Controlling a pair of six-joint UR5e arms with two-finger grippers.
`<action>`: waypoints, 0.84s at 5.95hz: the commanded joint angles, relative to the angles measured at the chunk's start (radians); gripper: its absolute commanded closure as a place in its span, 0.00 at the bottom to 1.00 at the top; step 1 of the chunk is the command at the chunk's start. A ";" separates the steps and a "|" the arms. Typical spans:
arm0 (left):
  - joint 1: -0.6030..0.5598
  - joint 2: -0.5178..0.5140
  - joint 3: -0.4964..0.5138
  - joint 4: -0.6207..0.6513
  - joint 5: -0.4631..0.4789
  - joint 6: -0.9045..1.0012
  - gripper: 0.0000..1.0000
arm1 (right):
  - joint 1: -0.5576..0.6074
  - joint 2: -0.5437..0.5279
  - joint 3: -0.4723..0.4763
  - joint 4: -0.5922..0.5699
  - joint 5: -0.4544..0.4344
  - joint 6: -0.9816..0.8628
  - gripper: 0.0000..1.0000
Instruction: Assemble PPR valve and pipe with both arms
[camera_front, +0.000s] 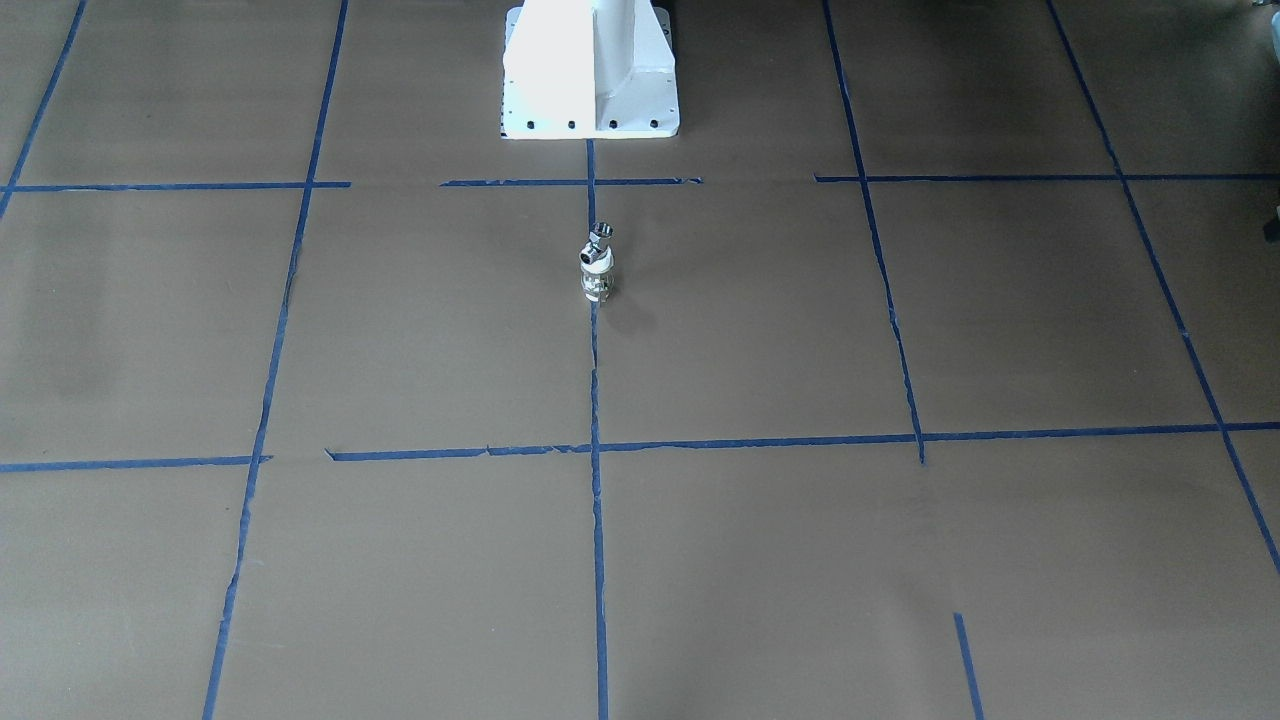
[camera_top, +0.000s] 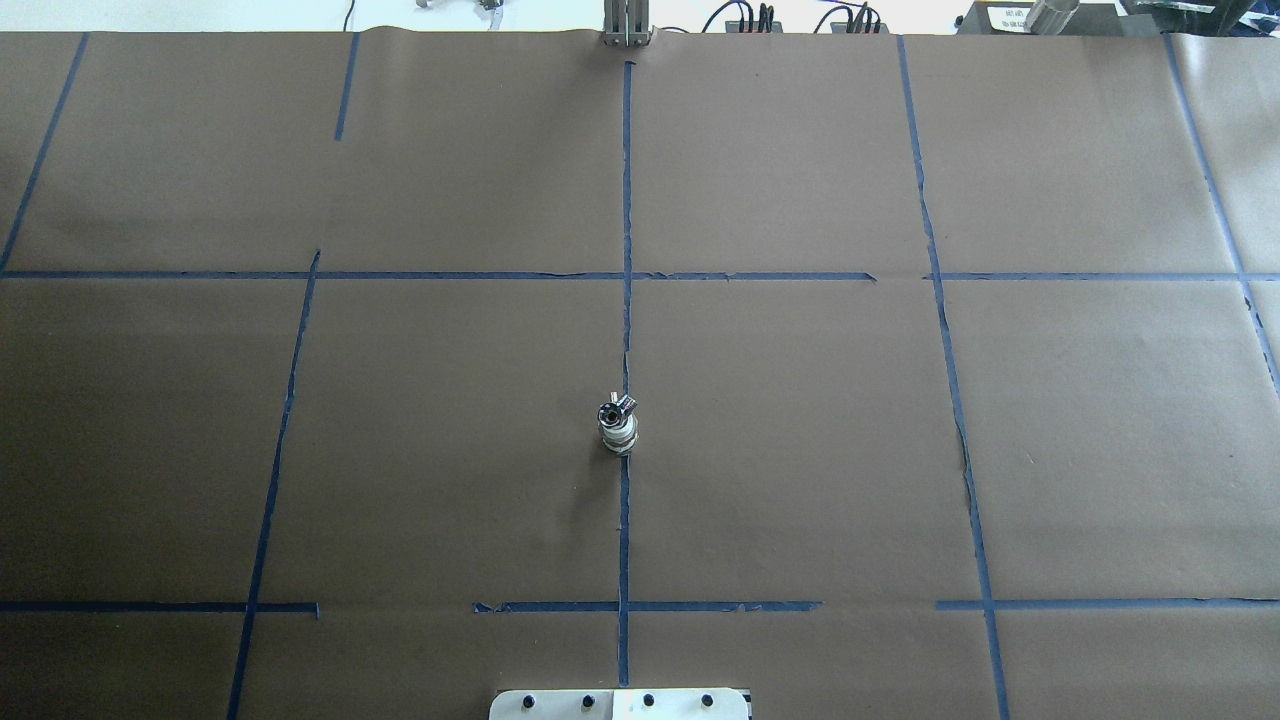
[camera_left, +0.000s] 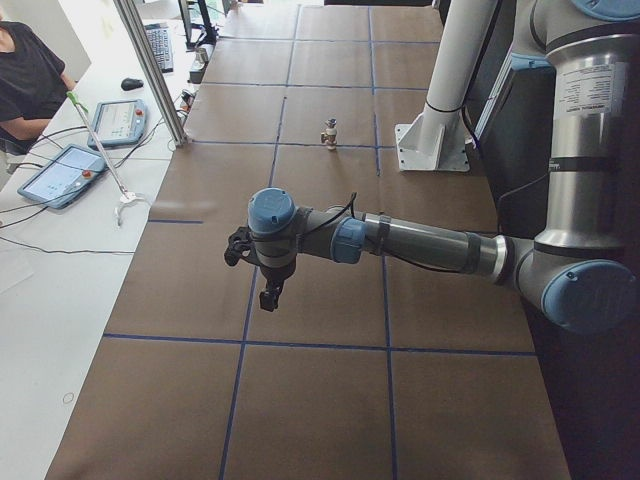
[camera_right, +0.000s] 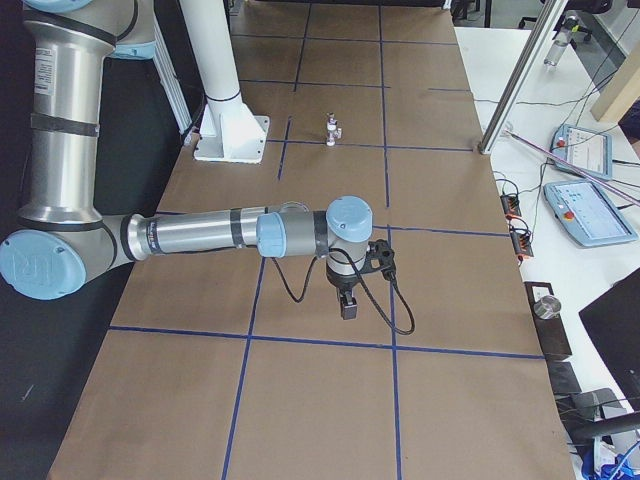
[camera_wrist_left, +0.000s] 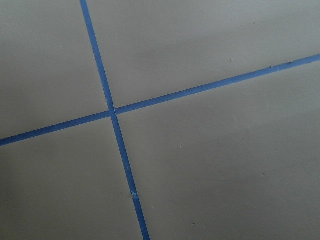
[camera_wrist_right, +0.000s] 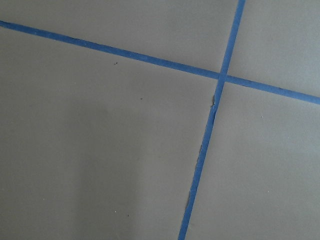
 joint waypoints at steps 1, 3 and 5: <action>0.004 -0.009 -0.007 0.009 0.006 -0.001 0.00 | -0.001 -0.006 -0.014 0.003 0.024 0.000 0.00; 0.010 -0.015 -0.006 0.009 0.009 0.000 0.00 | -0.001 0.026 -0.065 0.009 0.020 0.000 0.00; 0.013 -0.018 -0.001 0.009 0.009 0.000 0.00 | -0.001 0.060 -0.101 0.007 0.030 0.000 0.00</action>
